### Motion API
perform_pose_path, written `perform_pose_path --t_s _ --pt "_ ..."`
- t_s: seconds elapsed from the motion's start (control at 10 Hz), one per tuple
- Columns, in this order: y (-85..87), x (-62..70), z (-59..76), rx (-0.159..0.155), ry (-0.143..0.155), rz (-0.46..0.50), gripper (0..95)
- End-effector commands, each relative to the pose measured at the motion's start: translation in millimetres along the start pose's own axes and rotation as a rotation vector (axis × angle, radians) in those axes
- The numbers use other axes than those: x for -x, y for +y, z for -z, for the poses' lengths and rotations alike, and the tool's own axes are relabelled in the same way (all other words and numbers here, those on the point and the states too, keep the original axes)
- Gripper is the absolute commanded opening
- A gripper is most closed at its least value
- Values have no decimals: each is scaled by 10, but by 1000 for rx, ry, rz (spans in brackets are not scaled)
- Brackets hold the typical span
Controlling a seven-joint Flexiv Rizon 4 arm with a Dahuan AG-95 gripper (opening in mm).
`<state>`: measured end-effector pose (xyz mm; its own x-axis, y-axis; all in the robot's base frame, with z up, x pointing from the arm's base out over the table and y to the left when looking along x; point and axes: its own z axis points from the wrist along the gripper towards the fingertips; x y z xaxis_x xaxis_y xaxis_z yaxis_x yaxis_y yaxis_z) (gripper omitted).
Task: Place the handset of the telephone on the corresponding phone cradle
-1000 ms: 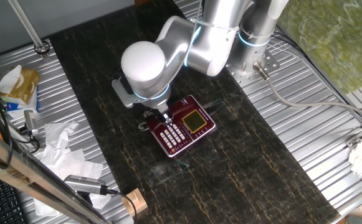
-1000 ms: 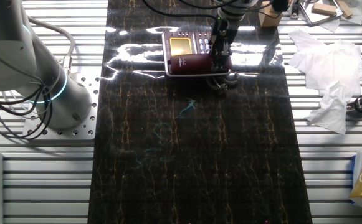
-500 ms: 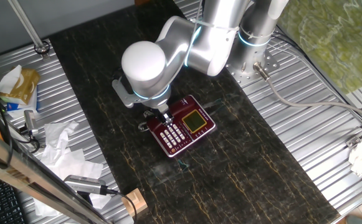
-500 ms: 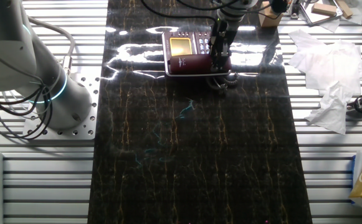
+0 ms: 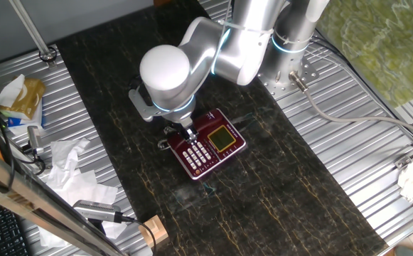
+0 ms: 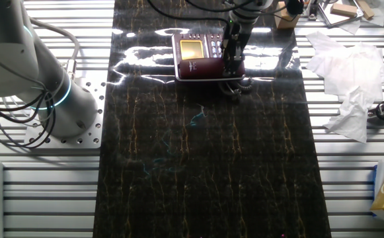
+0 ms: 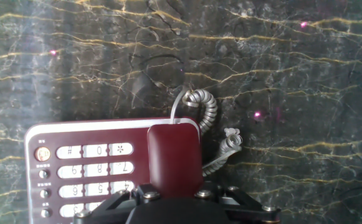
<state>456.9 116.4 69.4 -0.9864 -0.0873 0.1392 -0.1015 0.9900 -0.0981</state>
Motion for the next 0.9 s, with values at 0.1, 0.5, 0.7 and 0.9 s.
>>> perform_pose_path --t_s 0.1,0.5,0.7,0.9 --pt "-2 0 4 11 -2 4 0" --pt "-3 -1 3 41 -7 10 380" --pt "-3 -1 3 44 -10 13 570" --pt "-3 -1 3 46 -13 17 570"
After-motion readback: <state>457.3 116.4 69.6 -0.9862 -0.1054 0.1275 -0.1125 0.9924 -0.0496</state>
